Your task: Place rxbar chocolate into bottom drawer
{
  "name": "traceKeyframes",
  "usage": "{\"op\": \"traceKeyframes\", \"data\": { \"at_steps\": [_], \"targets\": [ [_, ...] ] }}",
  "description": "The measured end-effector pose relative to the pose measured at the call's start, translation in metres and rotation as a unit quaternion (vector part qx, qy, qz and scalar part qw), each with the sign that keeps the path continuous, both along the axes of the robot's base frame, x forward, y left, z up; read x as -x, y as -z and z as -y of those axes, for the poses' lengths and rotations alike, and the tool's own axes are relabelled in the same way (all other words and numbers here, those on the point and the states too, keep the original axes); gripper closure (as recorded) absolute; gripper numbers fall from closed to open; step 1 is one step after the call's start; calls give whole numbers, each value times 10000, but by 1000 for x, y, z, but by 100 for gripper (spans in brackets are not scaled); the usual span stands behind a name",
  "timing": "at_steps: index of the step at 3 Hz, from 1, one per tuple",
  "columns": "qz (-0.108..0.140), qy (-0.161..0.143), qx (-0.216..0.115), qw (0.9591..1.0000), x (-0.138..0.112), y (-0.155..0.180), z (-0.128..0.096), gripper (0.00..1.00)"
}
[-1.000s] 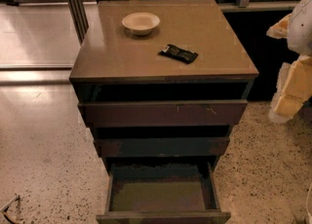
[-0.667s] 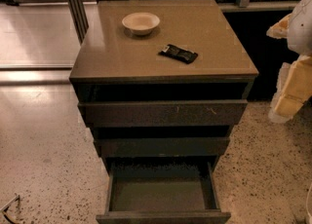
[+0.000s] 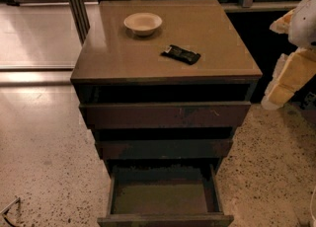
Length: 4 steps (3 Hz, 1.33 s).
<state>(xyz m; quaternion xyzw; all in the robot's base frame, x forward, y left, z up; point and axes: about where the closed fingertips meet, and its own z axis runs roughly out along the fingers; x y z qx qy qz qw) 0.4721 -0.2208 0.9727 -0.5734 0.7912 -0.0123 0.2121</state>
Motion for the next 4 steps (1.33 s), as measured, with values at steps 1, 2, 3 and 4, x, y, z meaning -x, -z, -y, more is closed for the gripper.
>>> {"op": "traceKeyframes", "data": {
  "at_steps": [1, 2, 3, 4],
  "targets": [
    [280, 181, -570, 9978, -47, 8, -3, 0],
    [583, 241, -1125, 9916, -97, 17, -18, 0],
    [926, 217, -1552, 9833, -142, 31, -35, 0],
    [1201, 111, -1771, 9768, -180, 46, -54, 0]
  ]
}}
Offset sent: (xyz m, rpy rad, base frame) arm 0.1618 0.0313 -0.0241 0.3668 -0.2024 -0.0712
